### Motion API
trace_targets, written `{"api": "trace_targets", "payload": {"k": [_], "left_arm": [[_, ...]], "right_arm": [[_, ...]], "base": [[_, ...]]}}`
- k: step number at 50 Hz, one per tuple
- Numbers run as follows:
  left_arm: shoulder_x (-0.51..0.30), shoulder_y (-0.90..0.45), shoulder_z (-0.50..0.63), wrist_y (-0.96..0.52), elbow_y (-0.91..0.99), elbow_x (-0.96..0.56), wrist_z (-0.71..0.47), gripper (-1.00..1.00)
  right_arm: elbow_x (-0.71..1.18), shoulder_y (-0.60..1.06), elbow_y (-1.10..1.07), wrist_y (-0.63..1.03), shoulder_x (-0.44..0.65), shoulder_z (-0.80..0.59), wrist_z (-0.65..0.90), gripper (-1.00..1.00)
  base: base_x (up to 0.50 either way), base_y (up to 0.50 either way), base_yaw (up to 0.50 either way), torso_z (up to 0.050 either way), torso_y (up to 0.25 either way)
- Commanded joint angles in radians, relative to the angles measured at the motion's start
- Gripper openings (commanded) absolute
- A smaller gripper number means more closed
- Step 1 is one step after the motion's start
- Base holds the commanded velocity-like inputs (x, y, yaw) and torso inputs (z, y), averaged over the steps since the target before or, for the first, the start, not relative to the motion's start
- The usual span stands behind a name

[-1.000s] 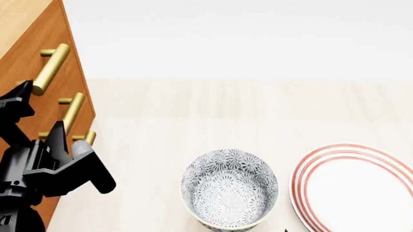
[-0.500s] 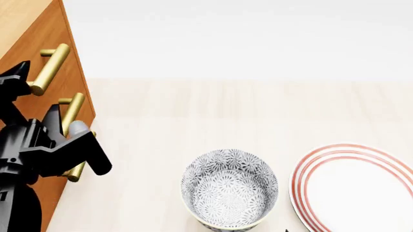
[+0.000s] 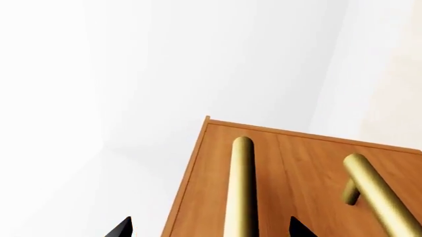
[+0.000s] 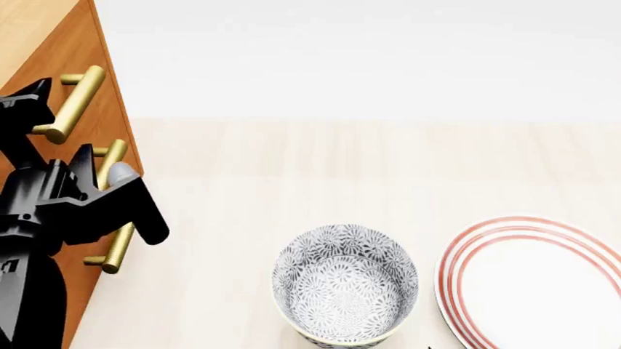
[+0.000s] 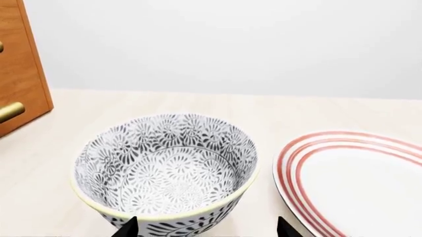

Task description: Open the top drawer of the cabinet.

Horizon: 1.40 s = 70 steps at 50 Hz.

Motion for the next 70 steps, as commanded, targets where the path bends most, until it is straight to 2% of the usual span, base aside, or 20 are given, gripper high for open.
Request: {"api": "trace_targets", "payload": {"k": [1, 19, 37, 38, 57, 70], "left_arm": [[0.012, -0.019, 0.004, 0.020, -0.050, -0.009, -0.010, 1.00], [0.043, -0.064, -0.001, 0.068, -0.200, -0.049, -0.036, 1.00], [0.040, -0.060, -0.011, 0.062, -0.219, -0.057, -0.046, 1.00], [0.040, -0.060, -0.012, 0.062, -0.218, -0.057, -0.046, -1.00], [0.040, -0.059, 0.003, 0.078, -0.196, -0.051, -0.045, -1.00], [0.092, -0.068, 0.042, 0.110, -0.178, -0.050, -0.031, -1.00]], "right_arm": [[0.006, 0.000, 0.000, 0.003, 0.003, -0.005, 0.002, 1.00], [0.014, 0.004, 0.015, -0.002, 0.005, -0.012, 0.004, 1.00], [0.022, 0.006, 0.014, 0.002, 0.010, -0.019, 0.009, 1.00], [0.022, 0.007, 0.013, 0.002, 0.010, -0.019, 0.009, 1.00], [0.029, 0.009, 0.012, 0.005, 0.016, -0.025, 0.015, 1.00], [0.038, 0.015, 0.021, -0.003, 0.018, -0.026, 0.017, 1.00]], "base": [[0.00, 0.00, 0.00, 0.000, 0.000], [0.00, 0.00, 0.00, 0.000, 0.000], [0.00, 0.00, 0.00, 0.000, 0.000], [0.00, 0.00, 0.00, 0.000, 0.000], [0.00, 0.00, 0.00, 0.000, 0.000], [0.00, 0.00, 0.00, 0.000, 0.000]]}}
